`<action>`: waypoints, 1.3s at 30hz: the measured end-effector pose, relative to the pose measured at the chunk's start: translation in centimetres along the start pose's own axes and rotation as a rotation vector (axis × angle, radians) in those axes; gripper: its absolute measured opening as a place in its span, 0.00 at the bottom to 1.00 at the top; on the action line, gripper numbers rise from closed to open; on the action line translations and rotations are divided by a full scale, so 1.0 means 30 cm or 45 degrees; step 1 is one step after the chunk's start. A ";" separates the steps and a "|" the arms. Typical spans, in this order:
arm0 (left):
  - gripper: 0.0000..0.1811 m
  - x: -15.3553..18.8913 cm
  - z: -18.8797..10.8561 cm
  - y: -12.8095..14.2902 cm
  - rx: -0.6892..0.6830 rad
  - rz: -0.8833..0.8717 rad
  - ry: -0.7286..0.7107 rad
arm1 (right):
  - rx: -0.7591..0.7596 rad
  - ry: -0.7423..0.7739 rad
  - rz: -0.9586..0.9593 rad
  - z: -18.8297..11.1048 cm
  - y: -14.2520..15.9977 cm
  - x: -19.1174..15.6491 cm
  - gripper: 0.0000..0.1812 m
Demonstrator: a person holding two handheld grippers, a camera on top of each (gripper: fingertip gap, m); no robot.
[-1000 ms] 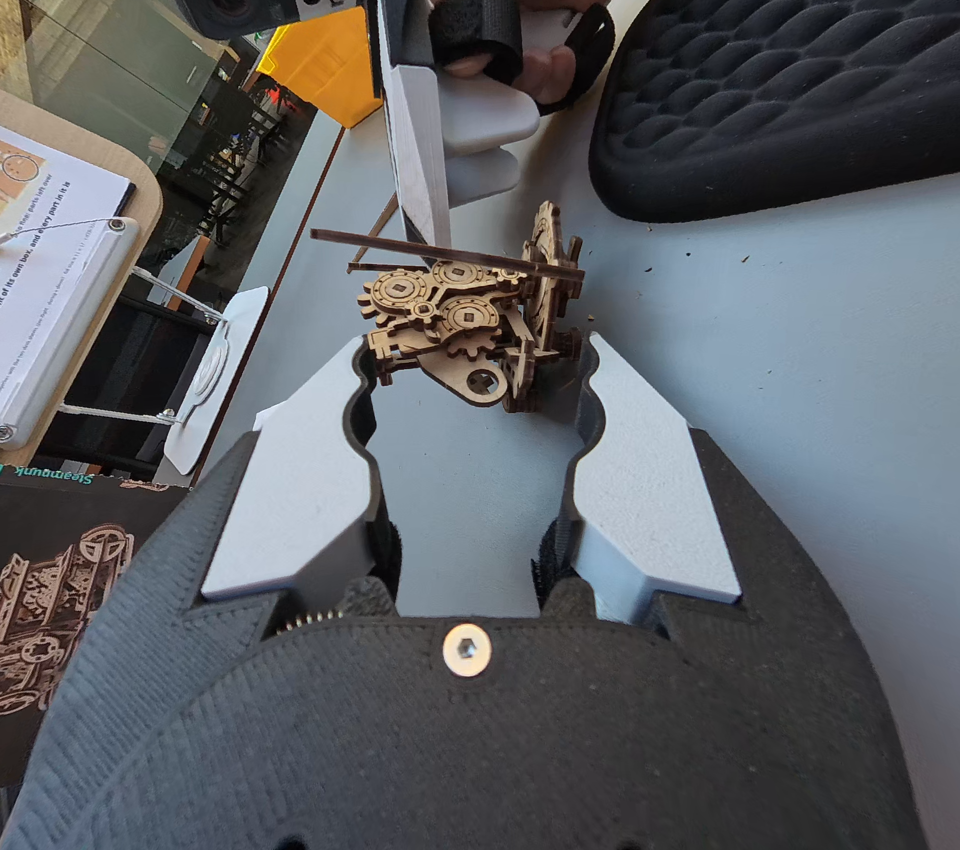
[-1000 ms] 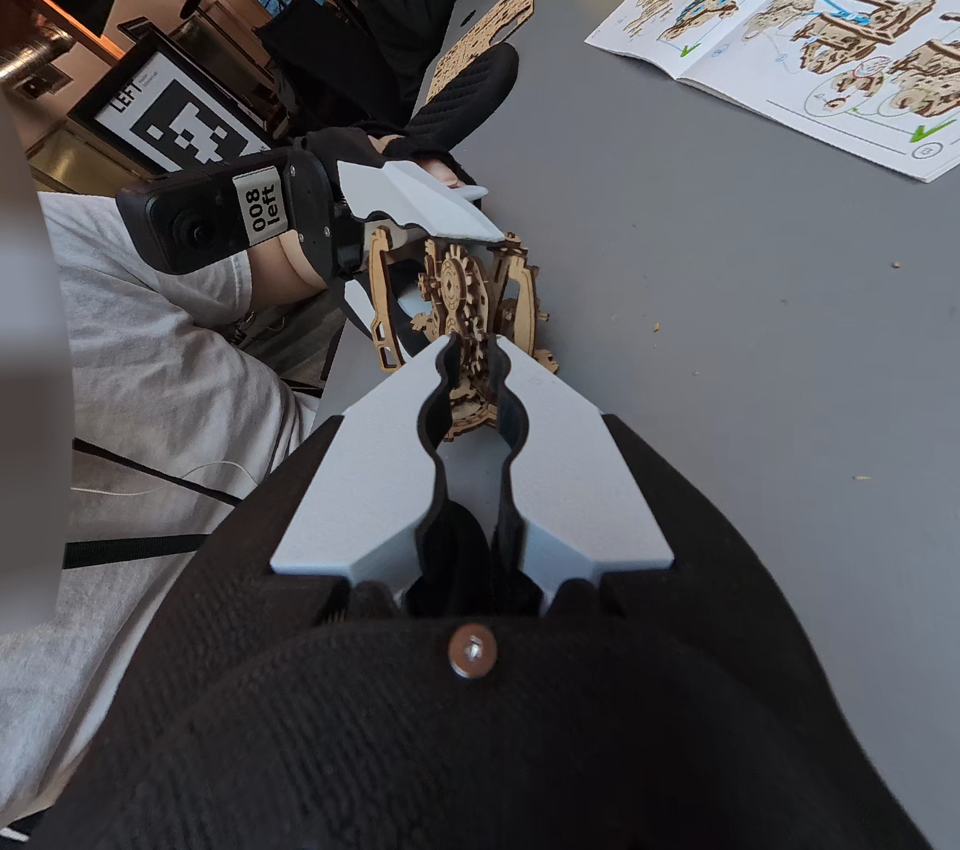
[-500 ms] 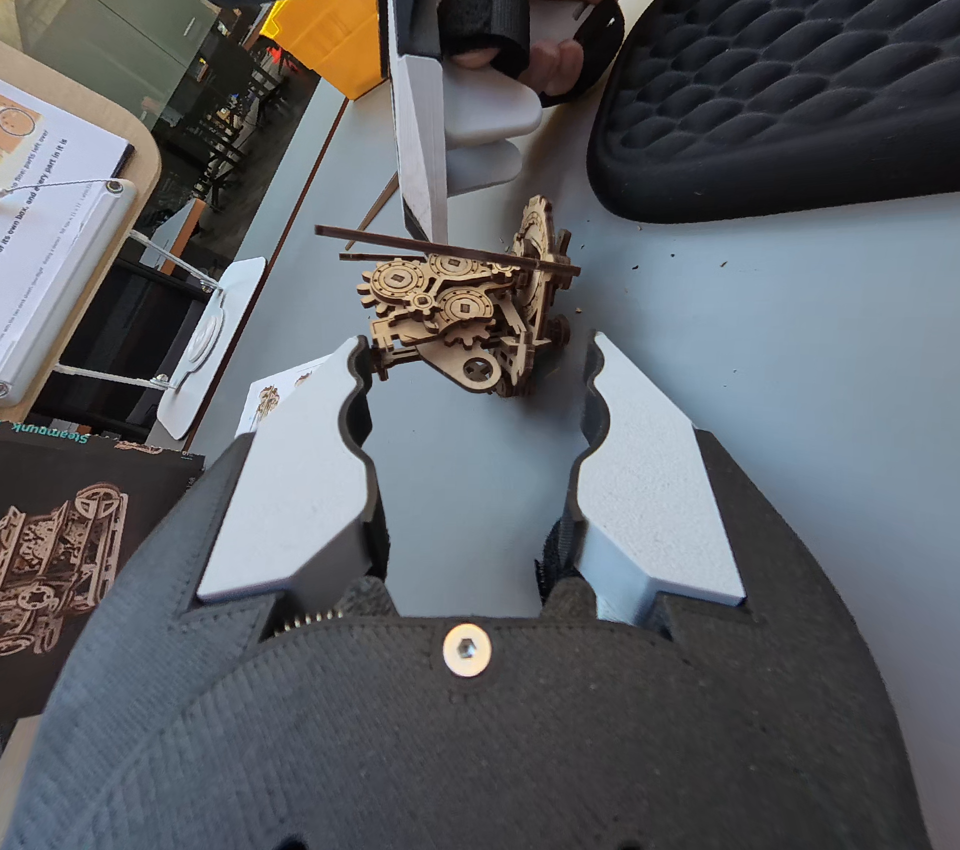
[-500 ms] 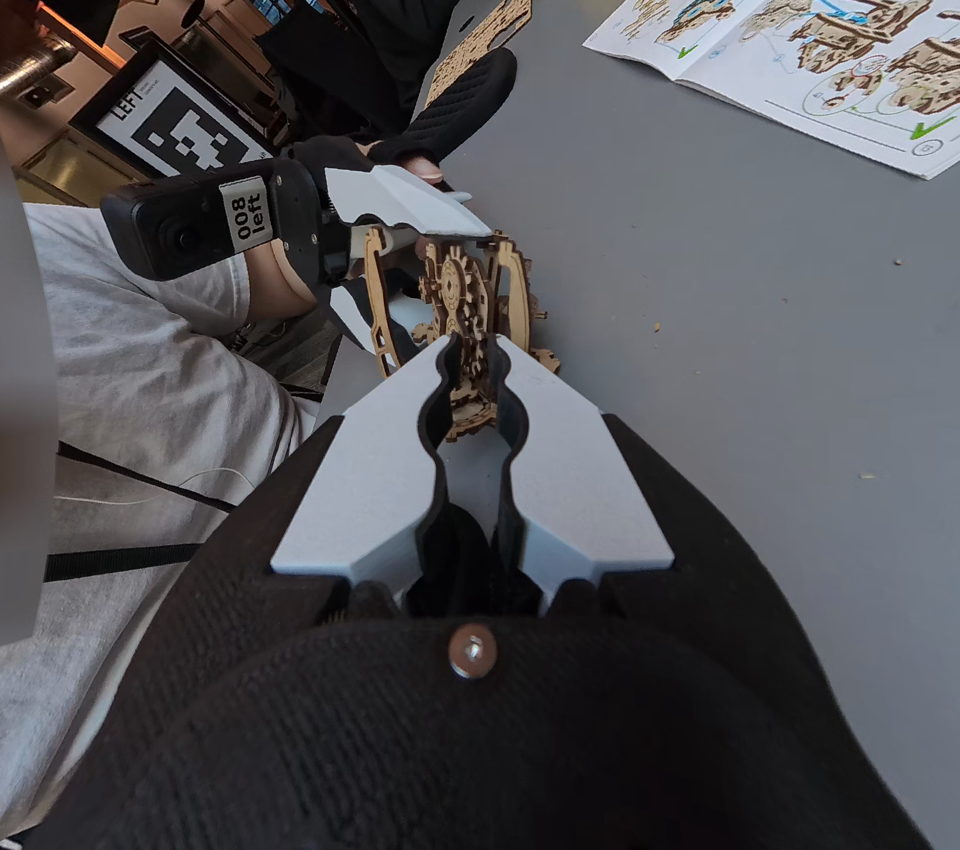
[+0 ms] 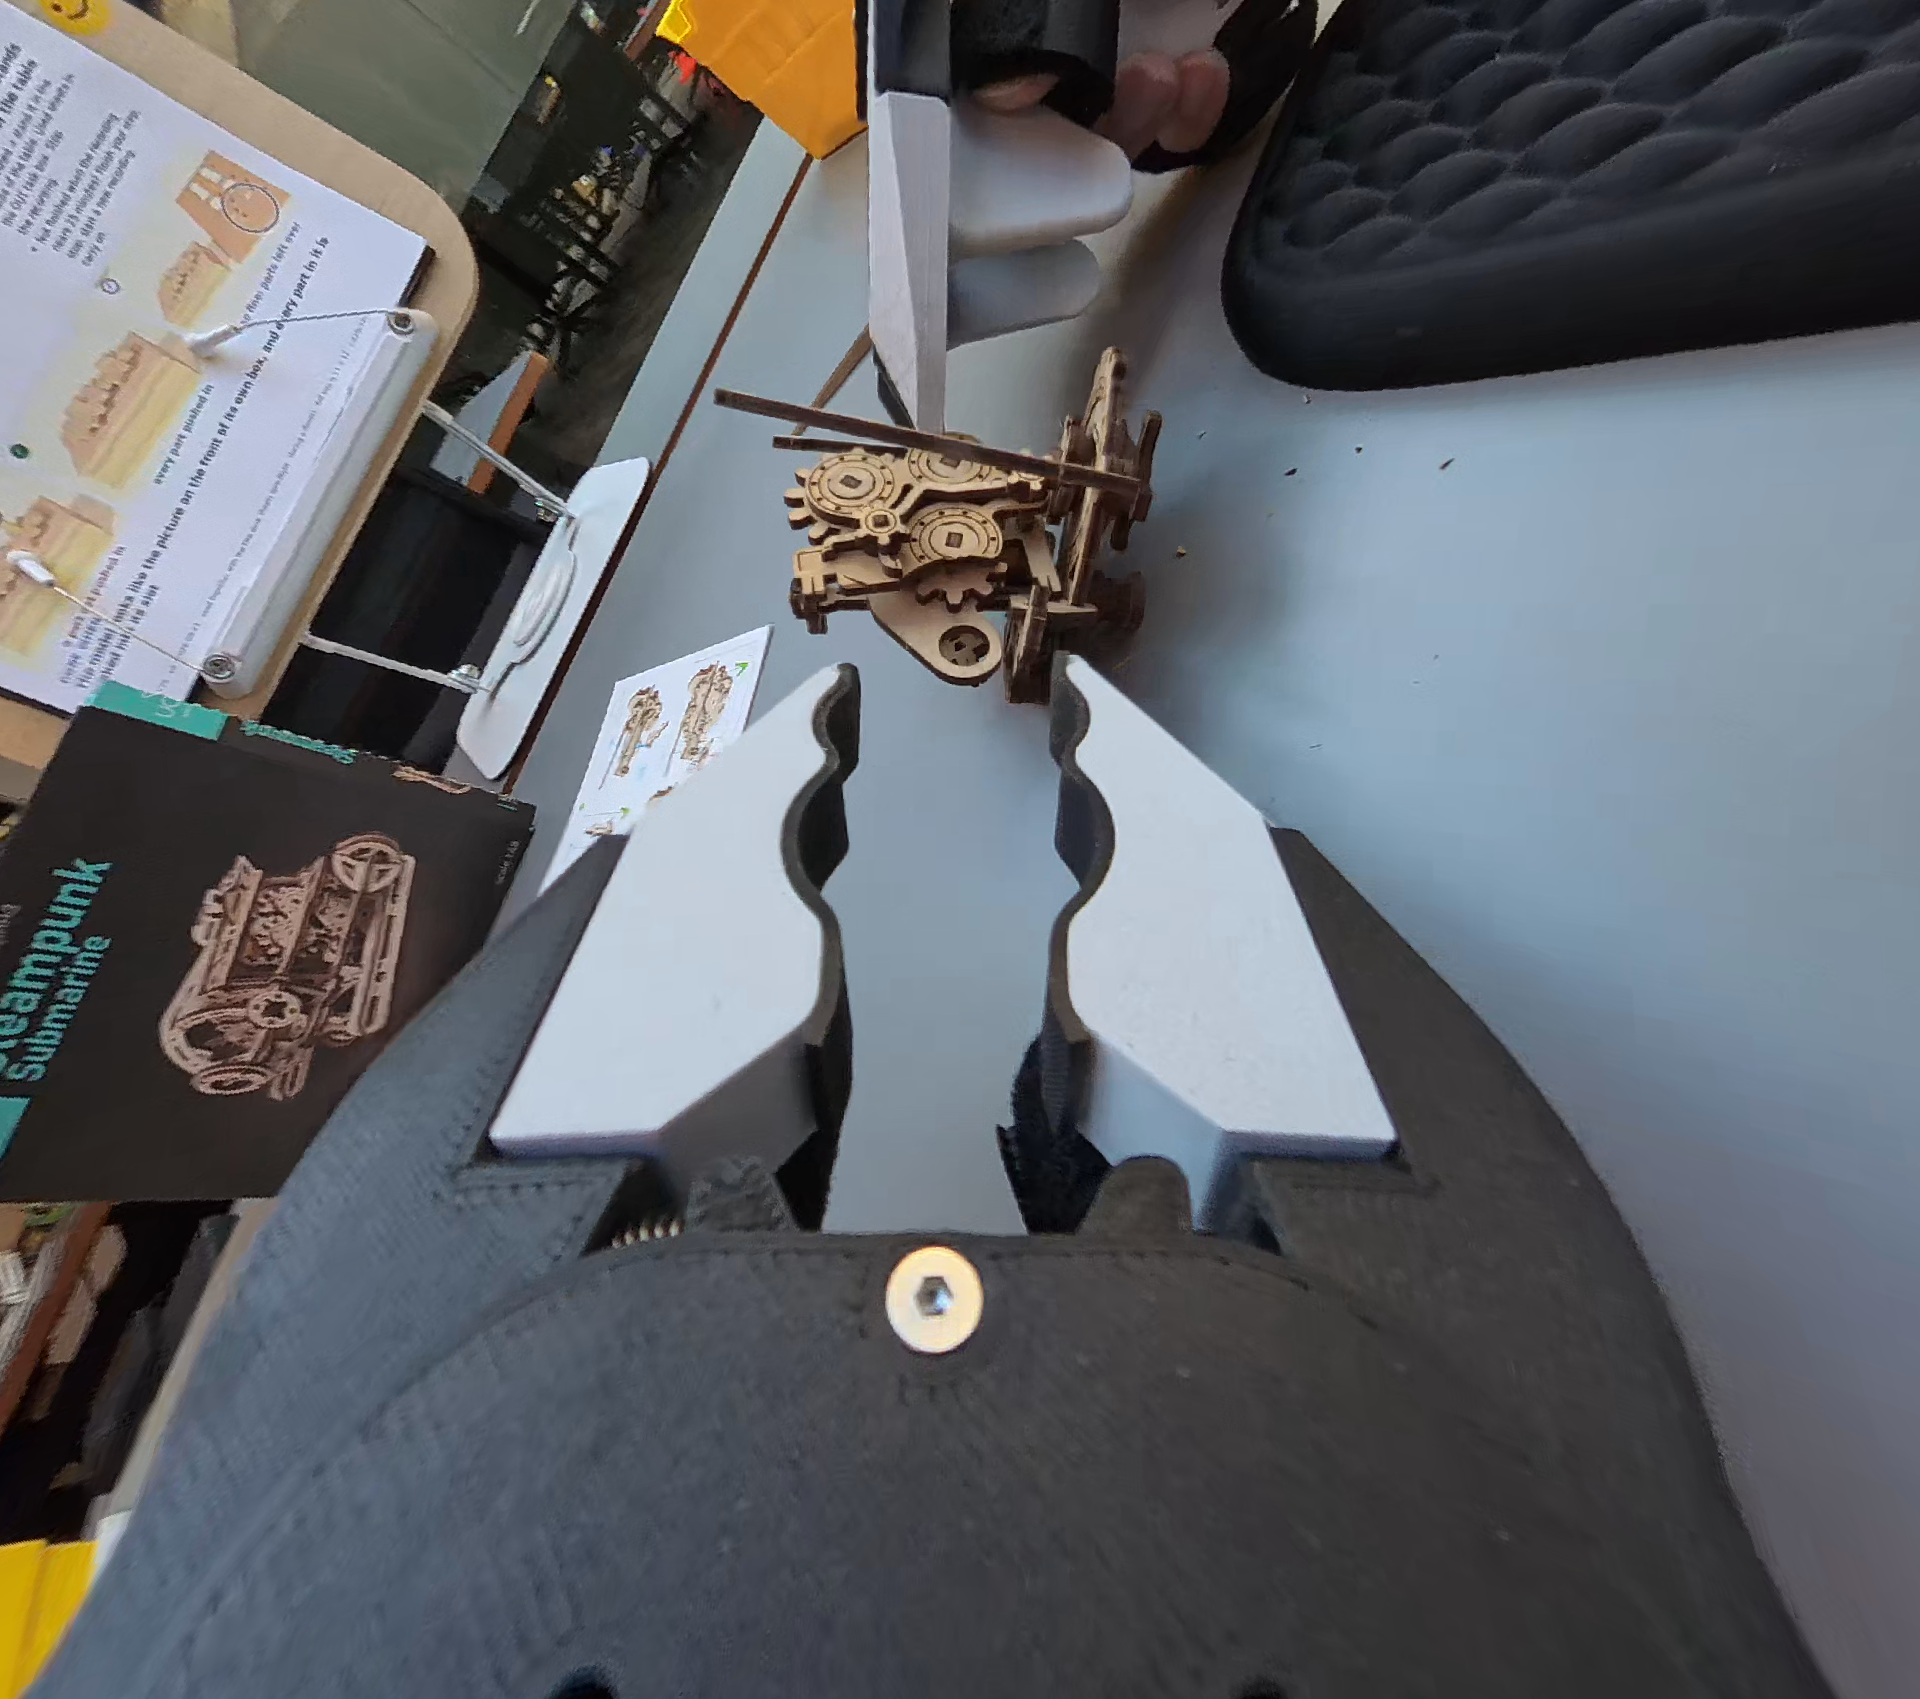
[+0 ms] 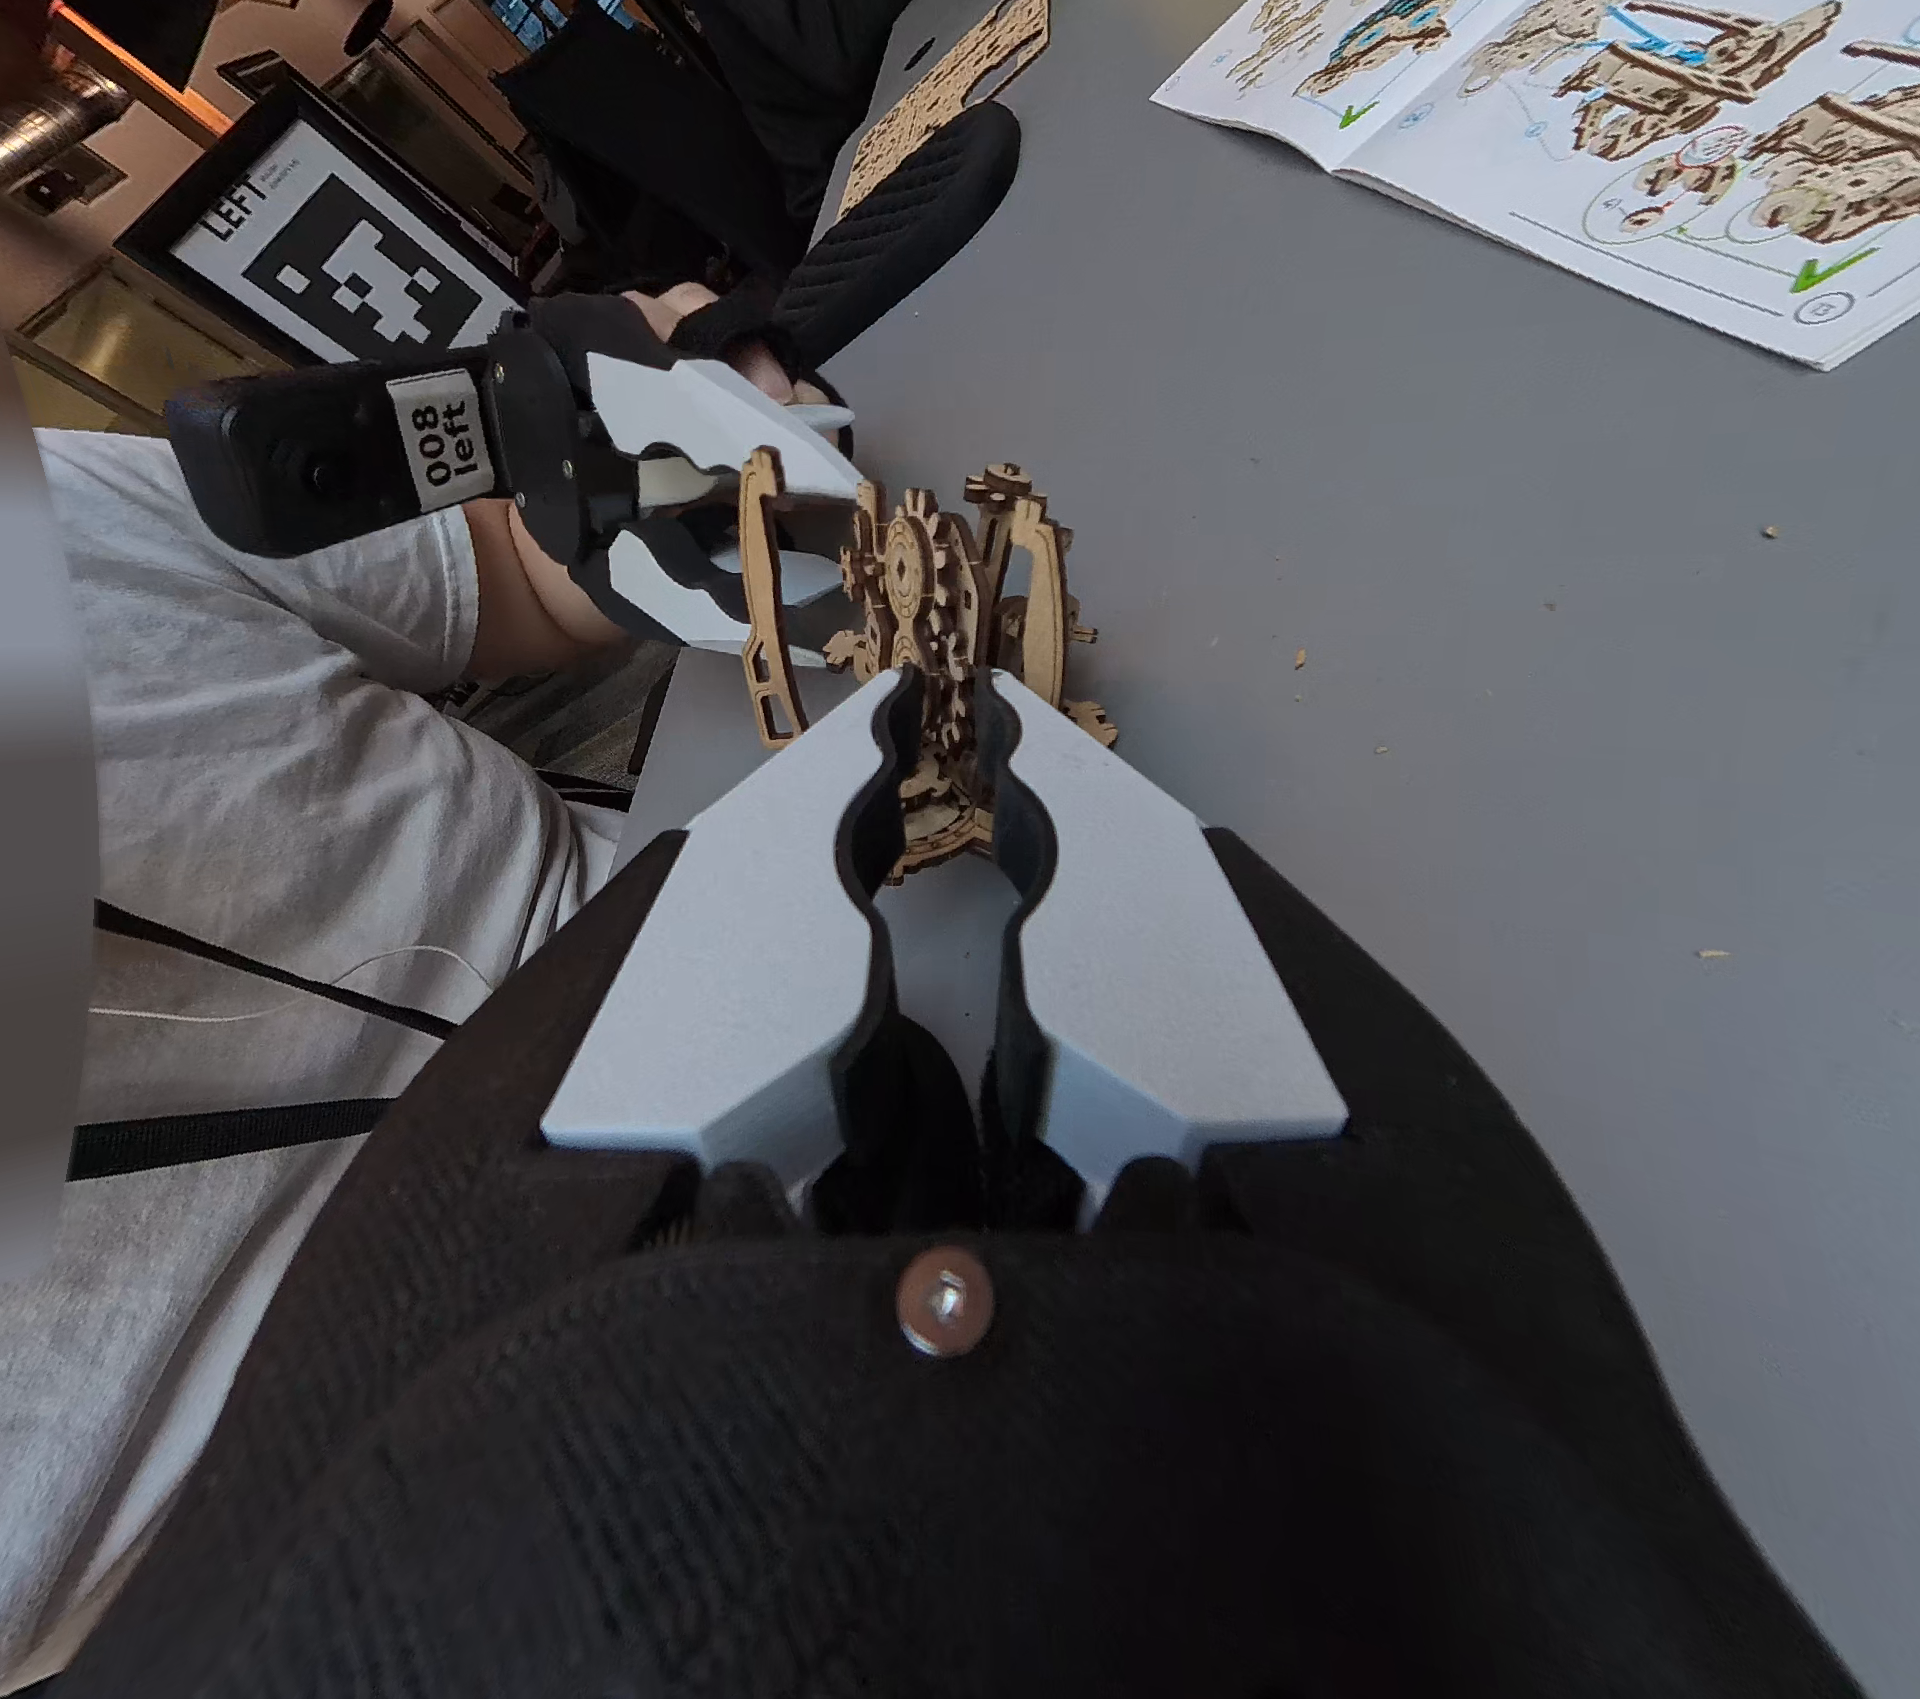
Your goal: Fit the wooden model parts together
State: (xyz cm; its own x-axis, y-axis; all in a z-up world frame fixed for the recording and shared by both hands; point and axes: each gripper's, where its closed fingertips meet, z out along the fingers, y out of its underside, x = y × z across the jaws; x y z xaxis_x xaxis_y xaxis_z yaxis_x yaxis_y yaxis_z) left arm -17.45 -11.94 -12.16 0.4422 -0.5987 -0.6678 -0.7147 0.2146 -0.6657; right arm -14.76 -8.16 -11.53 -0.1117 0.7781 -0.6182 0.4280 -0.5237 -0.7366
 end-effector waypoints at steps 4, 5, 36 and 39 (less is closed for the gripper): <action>0.15 0.016 0.006 -0.015 -0.051 0.184 -0.088 | 0.001 0.003 0.004 0.001 -0.001 0.001 0.04; 0.13 0.018 0.012 -0.017 -0.063 0.229 -0.105 | 0.002 0.005 0.005 0.001 0.000 0.001 0.04; 0.05 0.059 0.057 -0.060 -0.122 0.239 -0.044 | -0.081 0.247 -0.023 -0.023 -0.021 -0.023 0.04; 0.13 0.053 0.035 -0.068 -0.078 0.055 -0.001 | -0.089 0.260 -0.043 -0.023 -0.015 -0.015 0.04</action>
State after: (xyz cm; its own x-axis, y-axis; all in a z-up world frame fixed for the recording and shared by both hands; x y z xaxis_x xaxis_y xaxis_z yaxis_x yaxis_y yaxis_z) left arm -14.72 -12.53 -12.21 0.4107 -0.5892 -0.6958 -0.7651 0.1923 -0.6145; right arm -14.27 -8.02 -10.73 0.0536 0.8525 -0.5199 0.4889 -0.4764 -0.7308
